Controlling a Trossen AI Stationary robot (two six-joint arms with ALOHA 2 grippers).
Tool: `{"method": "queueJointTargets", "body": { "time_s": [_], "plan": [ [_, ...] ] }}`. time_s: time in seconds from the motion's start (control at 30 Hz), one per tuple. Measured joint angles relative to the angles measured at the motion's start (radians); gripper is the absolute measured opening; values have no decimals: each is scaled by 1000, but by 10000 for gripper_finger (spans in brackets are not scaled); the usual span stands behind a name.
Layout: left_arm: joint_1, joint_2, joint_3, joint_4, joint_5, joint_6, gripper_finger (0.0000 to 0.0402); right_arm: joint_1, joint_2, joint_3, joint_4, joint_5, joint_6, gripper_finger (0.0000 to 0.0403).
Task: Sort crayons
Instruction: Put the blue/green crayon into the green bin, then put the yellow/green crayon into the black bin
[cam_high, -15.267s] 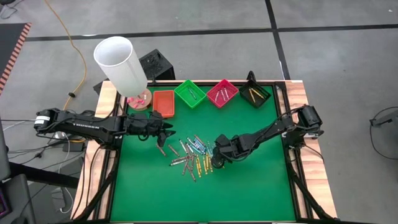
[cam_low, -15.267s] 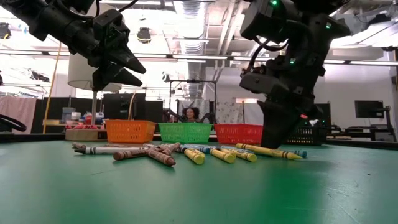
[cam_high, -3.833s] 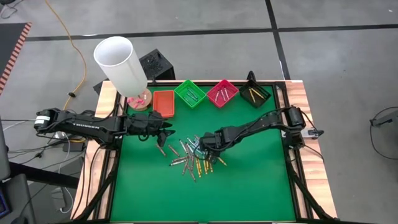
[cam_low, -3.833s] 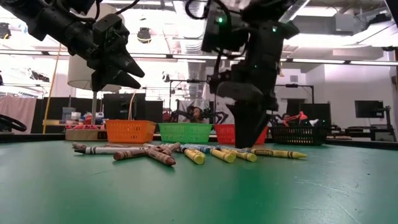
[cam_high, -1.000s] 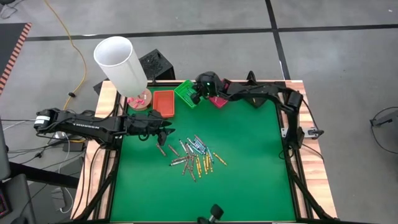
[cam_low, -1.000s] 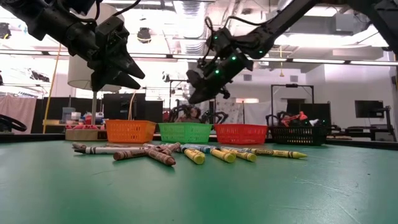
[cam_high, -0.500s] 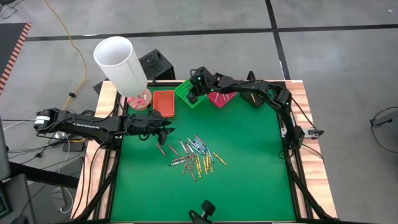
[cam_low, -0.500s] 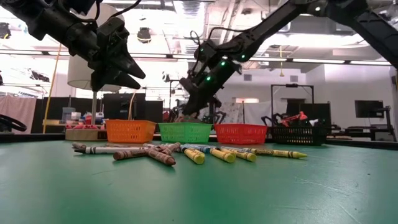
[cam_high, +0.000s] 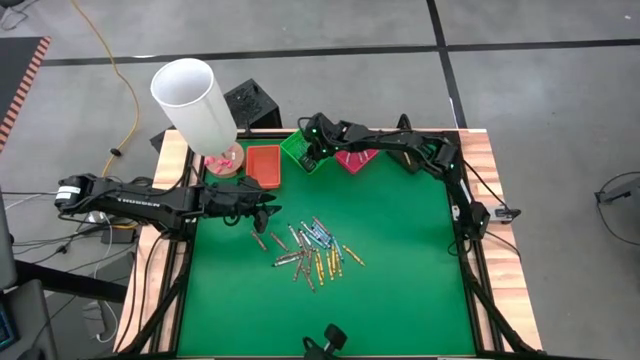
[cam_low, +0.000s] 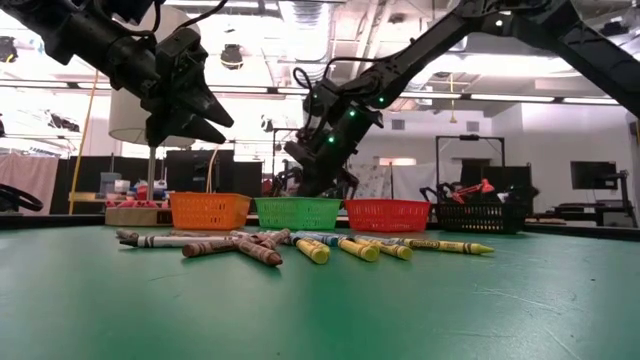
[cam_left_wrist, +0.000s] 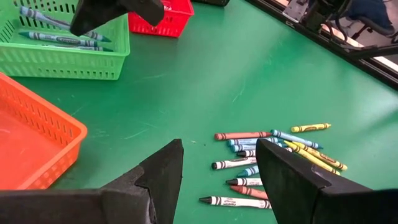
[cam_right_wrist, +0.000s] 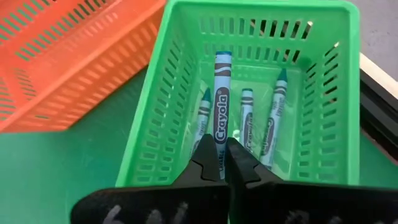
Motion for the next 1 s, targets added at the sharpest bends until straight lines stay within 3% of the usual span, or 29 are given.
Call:
{"method": "queueJointTargets", "body": {
  "time_s": [0.17, 0.5, 0.8, 1.0],
  "plan": [
    [0, 0, 0, 0, 0, -1, 192, 1, 0, 0, -2, -2, 0, 2],
    [0, 0, 0, 0, 0, -9, 192, -2, 0, 0, -1, -8, 0, 47],
    [0, 0, 0, 0, 0, -9, 192, -6, -5, 0, -3, -6, -14, 51],
    [0, 0, 0, 0, 7, -9, 192, -3, -130, 0, -27, 2, -103, 51]
  ]
}}
